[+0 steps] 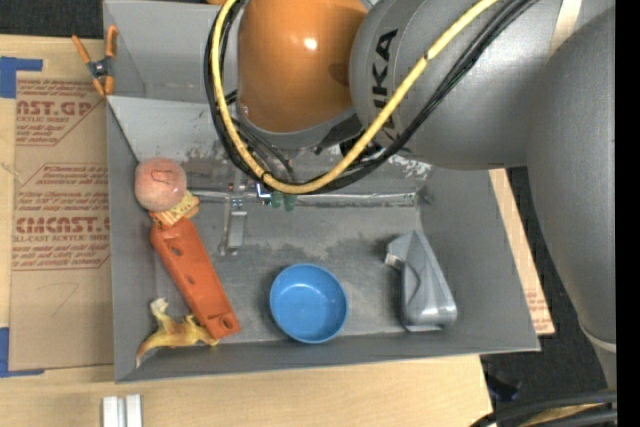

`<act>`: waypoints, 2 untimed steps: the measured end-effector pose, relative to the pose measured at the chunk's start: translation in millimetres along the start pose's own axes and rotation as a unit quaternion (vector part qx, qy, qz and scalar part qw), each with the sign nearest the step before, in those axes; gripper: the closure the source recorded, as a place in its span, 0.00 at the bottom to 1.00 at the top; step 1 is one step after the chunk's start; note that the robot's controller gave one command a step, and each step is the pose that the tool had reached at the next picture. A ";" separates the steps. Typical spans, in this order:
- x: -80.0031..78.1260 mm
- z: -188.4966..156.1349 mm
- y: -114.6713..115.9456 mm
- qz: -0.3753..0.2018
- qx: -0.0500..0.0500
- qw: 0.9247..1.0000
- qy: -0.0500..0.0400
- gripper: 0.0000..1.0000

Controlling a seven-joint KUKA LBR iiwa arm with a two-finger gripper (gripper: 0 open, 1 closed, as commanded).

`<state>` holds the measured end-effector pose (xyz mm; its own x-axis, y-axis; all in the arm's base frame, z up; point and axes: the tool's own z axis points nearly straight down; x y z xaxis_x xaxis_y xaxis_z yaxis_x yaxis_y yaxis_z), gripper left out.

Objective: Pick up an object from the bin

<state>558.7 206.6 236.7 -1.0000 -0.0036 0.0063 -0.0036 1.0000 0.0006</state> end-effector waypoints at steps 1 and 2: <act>-1.8 -4.9 -1.5 0.001 -0.001 1.000 -0.004 0.00; 16.8 74.8 -25.6 -0.136 0.000 0.991 -0.005 0.00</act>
Offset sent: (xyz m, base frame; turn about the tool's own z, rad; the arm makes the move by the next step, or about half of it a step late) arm -0.0394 -0.0547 -0.1667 -0.5824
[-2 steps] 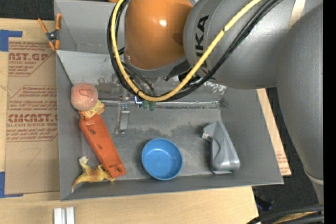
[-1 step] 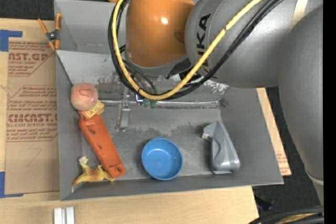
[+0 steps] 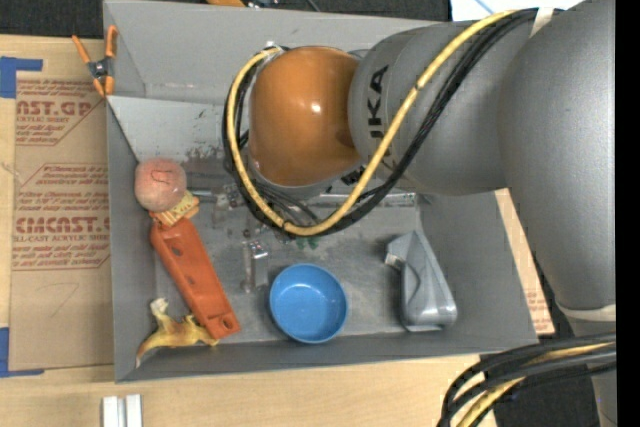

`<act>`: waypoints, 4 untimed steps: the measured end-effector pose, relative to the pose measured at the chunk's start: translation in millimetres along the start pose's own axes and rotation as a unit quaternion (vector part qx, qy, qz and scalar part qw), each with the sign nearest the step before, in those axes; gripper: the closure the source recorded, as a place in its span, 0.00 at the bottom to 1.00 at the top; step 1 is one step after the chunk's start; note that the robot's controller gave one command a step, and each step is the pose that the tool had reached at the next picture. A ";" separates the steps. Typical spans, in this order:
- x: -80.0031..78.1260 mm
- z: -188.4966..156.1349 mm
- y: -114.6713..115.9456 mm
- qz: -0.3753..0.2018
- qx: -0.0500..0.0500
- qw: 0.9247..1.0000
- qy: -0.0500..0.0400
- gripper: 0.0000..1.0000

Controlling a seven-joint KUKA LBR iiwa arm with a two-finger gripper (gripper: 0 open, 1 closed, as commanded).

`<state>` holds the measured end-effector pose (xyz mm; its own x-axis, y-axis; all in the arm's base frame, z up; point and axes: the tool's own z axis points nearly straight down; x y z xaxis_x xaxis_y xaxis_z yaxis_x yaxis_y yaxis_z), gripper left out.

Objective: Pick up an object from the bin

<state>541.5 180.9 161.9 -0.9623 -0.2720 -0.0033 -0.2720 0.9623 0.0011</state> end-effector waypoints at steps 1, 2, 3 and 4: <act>58.2 2.1 -19.2 0.023 -0.001 1.000 -0.002 0.00; 79.5 15.5 -84.0 -0.076 0.000 0.997 0.002 0.00; 70.5 91.7 -92.4 -0.039 -0.002 0.999 -0.003 0.00; 51.4 90.6 -93.9 -0.253 0.001 0.968 -0.006 1.00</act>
Offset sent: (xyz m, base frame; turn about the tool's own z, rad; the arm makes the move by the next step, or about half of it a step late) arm -0.0536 -0.1003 -0.0150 -0.1583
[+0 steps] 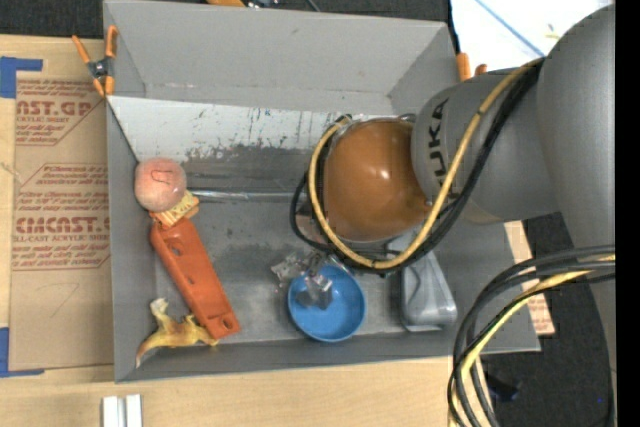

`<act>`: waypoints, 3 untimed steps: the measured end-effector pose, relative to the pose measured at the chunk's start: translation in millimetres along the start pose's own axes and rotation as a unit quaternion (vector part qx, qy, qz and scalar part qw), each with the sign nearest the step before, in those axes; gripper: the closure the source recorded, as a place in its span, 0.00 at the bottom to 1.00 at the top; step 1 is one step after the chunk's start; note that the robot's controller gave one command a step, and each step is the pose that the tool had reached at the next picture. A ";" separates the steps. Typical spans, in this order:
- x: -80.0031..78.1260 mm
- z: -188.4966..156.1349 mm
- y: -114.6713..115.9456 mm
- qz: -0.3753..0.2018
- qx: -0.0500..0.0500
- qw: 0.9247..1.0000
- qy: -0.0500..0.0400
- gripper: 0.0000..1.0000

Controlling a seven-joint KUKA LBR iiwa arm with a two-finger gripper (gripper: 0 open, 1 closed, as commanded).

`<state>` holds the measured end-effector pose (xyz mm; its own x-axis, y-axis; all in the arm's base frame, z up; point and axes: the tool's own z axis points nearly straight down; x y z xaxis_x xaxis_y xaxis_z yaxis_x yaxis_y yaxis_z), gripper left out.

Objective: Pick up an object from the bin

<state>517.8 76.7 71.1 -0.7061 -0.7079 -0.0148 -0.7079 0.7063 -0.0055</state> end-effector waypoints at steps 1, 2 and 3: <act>0.0 -0.1 0.0 0.000 0.000 1.000 0.000 1.00; 0.8 -38.2 2.0 0.000 -0.003 1.000 0.003 1.00; -1.1 -59.8 1.1 0.000 -0.001 1.000 0.000 1.00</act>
Offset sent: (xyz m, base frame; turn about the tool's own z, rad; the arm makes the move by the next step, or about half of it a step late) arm 0.0001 0.0001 0.0704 0.0001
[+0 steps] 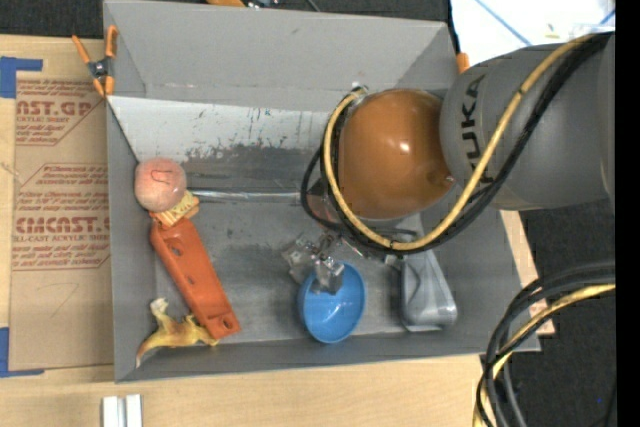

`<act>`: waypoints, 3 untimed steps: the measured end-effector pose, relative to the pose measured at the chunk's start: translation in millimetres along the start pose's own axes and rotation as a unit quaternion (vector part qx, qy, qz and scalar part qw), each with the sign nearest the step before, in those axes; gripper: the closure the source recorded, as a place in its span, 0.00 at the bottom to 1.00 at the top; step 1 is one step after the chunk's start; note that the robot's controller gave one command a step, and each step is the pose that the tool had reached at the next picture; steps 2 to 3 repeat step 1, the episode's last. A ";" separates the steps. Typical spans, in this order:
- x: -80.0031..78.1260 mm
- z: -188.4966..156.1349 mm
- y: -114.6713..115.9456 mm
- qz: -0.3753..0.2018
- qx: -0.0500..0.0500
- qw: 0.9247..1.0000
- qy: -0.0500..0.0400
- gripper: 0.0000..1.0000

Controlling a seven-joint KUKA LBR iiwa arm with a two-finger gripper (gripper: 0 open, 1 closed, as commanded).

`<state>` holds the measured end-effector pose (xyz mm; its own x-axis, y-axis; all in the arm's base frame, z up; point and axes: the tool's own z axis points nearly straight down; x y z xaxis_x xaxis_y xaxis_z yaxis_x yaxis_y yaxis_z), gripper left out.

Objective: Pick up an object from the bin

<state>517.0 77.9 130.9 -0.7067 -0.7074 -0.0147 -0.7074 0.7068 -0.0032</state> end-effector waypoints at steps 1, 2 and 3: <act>1.4 -27.8 2.2 0.000 -0.004 1.000 0.004 1.00; 1.4 -27.8 2.2 0.000 -0.004 1.000 0.004 1.00; 1.4 -27.8 2.2 0.000 -0.004 1.000 0.004 1.00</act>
Offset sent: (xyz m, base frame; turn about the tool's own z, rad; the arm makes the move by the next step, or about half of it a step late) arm -0.0025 0.0003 0.0506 -0.0002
